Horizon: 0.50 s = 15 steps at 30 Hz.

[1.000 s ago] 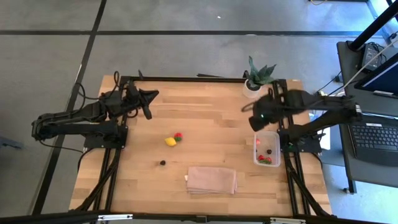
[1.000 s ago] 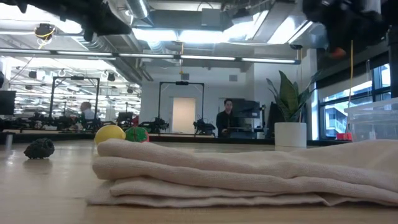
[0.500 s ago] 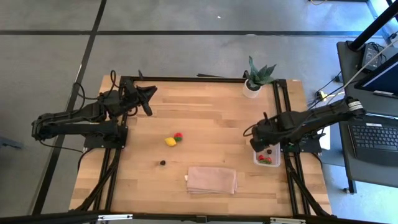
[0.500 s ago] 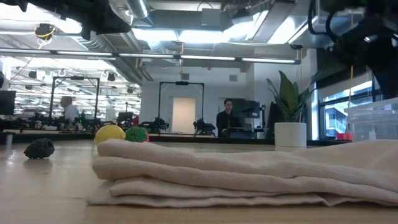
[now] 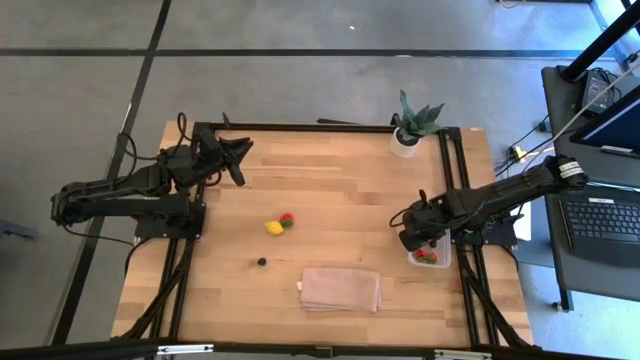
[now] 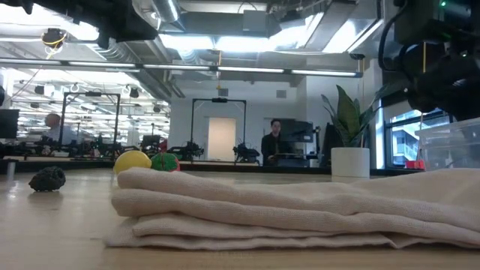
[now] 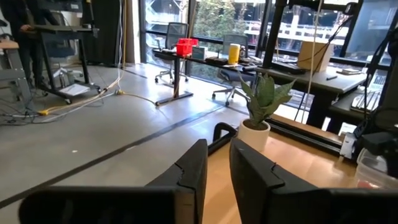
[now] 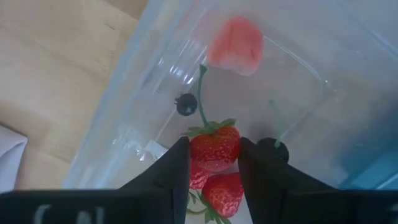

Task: Pick and placing Produce into tupperware
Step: Put the top red strawberry into the transparent bin, then put the red strawberry into the transparent bin

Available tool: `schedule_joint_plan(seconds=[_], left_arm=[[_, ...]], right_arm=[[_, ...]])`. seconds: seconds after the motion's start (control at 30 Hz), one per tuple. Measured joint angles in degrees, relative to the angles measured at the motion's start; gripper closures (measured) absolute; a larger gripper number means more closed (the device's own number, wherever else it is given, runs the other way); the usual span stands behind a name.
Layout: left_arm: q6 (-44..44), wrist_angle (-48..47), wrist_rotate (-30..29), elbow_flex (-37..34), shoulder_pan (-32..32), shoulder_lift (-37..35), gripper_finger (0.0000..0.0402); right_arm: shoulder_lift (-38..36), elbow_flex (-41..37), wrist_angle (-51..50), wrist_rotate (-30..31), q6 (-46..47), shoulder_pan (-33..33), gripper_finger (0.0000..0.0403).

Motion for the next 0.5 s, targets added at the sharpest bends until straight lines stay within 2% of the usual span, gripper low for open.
schedule_joint_plan(seconds=[0.27,0.5], left_arm=[[-0.76,-0.01,0.0,0.0,0.0,0.0,0.033],[-0.76,-0.02,0.02,0.0,0.0,0.0,0.0323]], right_arm=[[0.0,-0.12,0.03,0.02,-0.3,0.0,0.0245],[0.0,-0.12,0.01,-0.26,-0.35,-0.02,0.0228]])
